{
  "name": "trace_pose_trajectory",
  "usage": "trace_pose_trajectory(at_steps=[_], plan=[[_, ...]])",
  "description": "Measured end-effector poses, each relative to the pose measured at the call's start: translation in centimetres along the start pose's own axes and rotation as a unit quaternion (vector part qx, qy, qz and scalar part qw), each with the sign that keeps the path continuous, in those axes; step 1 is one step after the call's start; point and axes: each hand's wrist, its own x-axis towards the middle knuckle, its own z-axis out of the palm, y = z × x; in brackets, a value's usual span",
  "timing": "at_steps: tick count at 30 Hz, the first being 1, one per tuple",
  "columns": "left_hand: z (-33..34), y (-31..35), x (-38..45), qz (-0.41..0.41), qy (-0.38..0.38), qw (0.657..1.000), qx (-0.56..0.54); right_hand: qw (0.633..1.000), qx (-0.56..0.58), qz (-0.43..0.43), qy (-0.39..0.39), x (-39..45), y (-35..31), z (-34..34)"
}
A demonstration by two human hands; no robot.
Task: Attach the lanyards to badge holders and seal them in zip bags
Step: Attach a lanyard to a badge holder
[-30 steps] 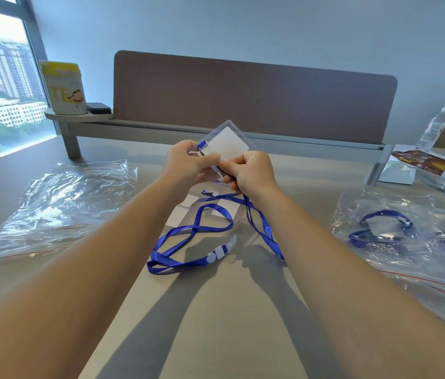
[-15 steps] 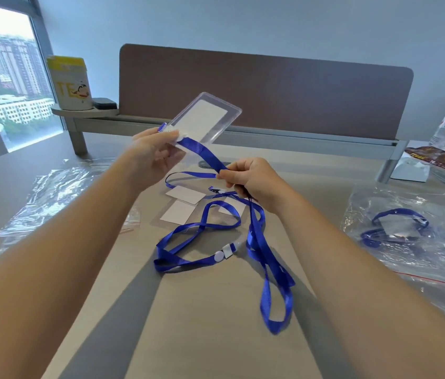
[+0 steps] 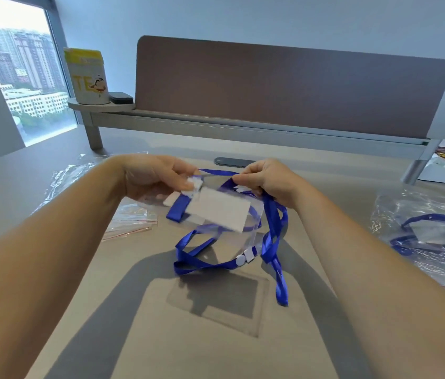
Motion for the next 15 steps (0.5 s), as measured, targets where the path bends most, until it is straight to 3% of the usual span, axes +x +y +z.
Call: trace_pose_trajectory(at_steps=[2,4,8,12,15], plan=[[0.4,0.6,0.3,-0.083,0.006,0.994,0.075,1.0,-0.026,-0.002,0.012,0.2,-0.3,-0.3],[1.2,1.2,0.8,-0.121,0.066,0.979,0.149,0.998,-0.054,-0.007,0.032,0.3,-0.7,-0.1],[1.6,1.4,1.6,-0.105,0.212,0.934,0.27,0.996,-0.013,-0.049,0.077,0.1,-1.7,0.5],[1.3,0.7,1.9,-0.004,0.376,0.912,0.163,0.995,0.023,-0.083,0.055,-0.2,-2.6,1.1],[1.7,0.5,2.2,0.067,0.45,0.889,0.049,0.995,0.036,-0.087,0.022,-0.7,-2.7,1.9]])
